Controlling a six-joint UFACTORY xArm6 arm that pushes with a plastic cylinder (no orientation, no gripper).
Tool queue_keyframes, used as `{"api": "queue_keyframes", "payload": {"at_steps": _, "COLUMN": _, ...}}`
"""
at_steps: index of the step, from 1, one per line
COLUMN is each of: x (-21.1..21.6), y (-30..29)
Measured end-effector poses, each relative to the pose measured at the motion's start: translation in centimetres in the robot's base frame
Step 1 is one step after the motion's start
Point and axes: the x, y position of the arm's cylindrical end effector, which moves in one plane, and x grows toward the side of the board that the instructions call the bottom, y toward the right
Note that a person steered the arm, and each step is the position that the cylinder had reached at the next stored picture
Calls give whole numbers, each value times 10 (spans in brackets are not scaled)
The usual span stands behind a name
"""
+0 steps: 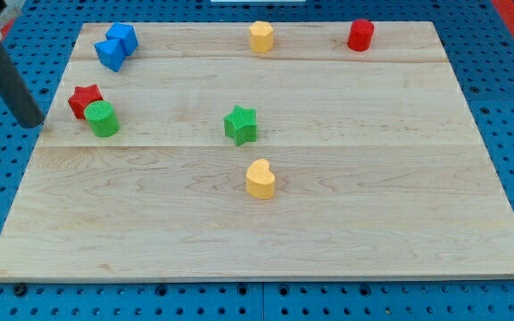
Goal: Place the red star diagonally top left to the green star
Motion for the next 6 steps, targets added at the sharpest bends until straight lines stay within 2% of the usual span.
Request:
{"api": "queue_keyframes", "payload": {"at_steps": 1, "x": -18, "y": 29}}
{"api": "queue_keyframes", "payload": {"at_steps": 2, "x": -35, "y": 83}}
{"api": "queue_keyframes", "payload": {"at_steps": 3, "x": -38, "y": 109}}
{"api": "queue_keyframes", "payload": {"at_steps": 4, "x": -38, "y": 168}}
{"api": "queue_keyframes", "payload": {"at_steps": 6, "x": 23, "y": 191}}
